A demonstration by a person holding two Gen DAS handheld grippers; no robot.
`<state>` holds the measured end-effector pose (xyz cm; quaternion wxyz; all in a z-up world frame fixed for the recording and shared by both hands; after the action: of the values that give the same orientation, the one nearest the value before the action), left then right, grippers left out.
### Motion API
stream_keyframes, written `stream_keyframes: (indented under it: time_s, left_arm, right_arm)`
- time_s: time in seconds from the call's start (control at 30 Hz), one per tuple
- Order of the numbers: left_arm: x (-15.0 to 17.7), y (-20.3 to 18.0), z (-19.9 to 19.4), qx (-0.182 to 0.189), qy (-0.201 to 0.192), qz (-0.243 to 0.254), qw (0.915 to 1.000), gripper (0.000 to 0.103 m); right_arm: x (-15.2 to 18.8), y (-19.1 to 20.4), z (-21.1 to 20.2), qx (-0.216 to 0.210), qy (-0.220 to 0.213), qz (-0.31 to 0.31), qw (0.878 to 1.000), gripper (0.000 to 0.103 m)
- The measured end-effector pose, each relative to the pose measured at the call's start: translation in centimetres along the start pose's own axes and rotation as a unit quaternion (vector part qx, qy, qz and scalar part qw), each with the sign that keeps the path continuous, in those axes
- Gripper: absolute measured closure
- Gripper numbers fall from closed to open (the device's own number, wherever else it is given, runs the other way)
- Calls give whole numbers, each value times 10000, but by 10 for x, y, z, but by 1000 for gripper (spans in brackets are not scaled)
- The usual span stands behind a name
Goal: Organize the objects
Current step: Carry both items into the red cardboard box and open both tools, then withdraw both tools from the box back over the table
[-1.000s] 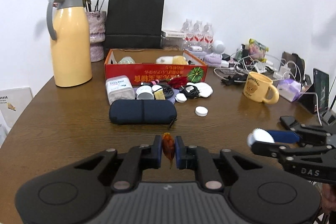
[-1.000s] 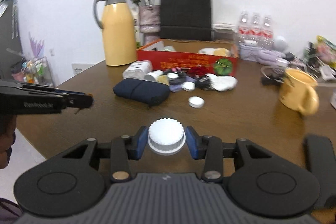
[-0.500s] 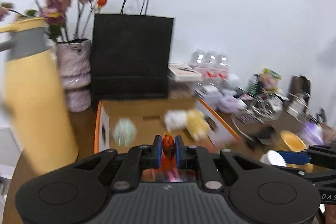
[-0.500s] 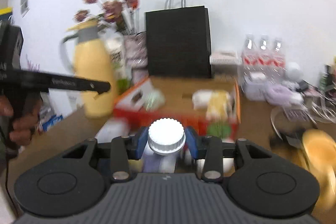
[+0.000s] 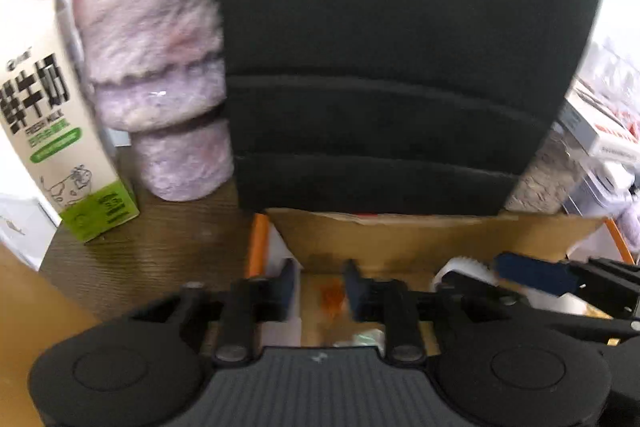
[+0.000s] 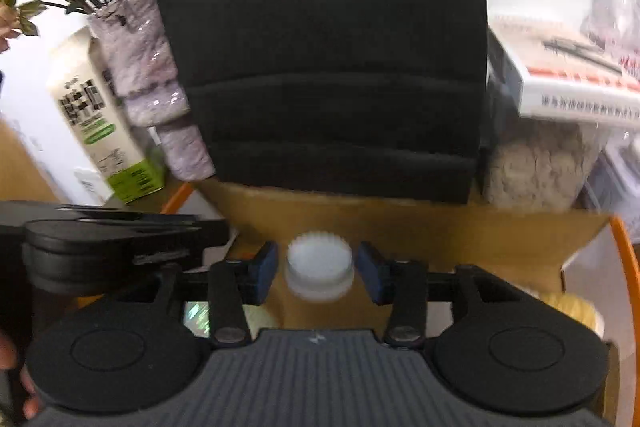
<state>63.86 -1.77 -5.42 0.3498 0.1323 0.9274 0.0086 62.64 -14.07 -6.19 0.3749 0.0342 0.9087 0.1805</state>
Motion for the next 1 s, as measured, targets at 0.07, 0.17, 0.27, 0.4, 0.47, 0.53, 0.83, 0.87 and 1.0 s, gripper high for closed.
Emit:
stream_keyframes:
  time_s: [0.07,0.17,0.27,0.4,0.47,0.53,0.83,0.87,1.0]
  left_arm:
    - [1,3,-2,150,-29,-23,9999,69]
    - [0,-1,-16,134,-132,21,9998,55]
    - [-1,-14,-40,94,-223,262,9994,52]
    - [19,-24,-102,167,-444,213,9986,46]
    - [41,-28,-137,308,-610,197,9975,37]
    - [69,-34,-177,427,-803,181,9957,30]
    - [250,-101,-344,653,-1710,511,9818,10]
    - [271,-109,-357,639,-1795,582,9800,9]
    - [336,-133,-388,542,-1740,571,9816,7]
  right_arm:
    - [-1,-3,0,-30,-72,25,10000,35]
    - [-6,-12,-9,1,-76,127,9999,34]
    - [-8,-15,-32,190,-145,54,9997,31]
    - [4,-16,-87,429,-148,-216,9987,23]
    - [20,-17,-126,466,-268,-377,9978,13]
    - [40,-22,-166,437,-413,-416,9973,10]
    - [205,-46,-348,301,-1179,-316,9921,0]
    - [230,-48,-365,246,-1256,-279,9914,0]
    - [313,-59,-408,-96,-989,-180,9949,0]
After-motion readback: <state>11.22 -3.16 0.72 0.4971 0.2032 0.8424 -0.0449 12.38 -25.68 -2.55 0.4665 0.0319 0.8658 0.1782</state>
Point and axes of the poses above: each gripper's, at about its wrist camera, not at the fingertips, and z roughly the way its jaws point, y to its left, x to its underside, the point moved 3 cm from there along z, roughly the way its jaws point, and after that the axes turned 14 degrees about z, right-handed, at the moved point
